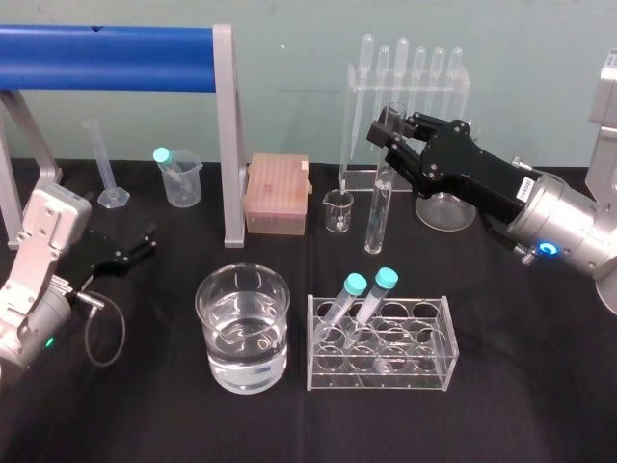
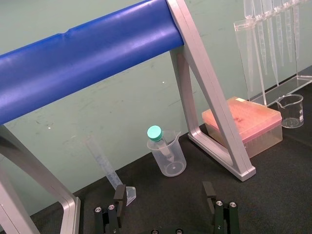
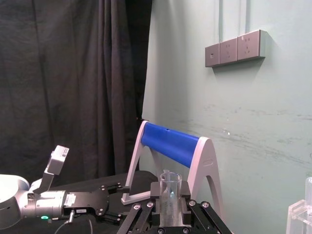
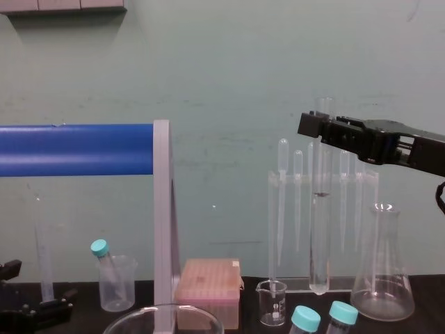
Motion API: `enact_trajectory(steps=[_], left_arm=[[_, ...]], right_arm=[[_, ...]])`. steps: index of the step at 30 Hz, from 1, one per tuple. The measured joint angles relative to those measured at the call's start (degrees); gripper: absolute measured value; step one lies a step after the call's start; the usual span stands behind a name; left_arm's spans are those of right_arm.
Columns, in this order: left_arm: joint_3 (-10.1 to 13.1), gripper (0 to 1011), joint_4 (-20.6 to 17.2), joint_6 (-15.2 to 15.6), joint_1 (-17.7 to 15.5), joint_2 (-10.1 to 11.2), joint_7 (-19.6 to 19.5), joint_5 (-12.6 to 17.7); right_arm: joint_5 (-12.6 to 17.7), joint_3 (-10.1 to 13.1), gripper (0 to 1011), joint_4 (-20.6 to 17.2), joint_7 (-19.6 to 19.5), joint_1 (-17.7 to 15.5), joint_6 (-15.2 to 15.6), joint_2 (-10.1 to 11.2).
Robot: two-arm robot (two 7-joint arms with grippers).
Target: Hold the test tube with one hand and immerse one end into the beaker, then return it to the test tube rack.
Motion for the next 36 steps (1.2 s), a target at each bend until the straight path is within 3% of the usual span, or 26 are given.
enact_trajectory(steps=[27,36], left_arm=[[0.0,1000,0.0,0.0,0.0,0.0,0.0,0.0],[0.0,1000,0.0,0.0,0.0,0.0,0.0,0.0]], right_arm=[[0.0,-0.1,226,0.0,0.1,0.3,0.0,0.0],[3.1,-2.2,226,1.9,6.4,4.9,-1.7,-3.6]])
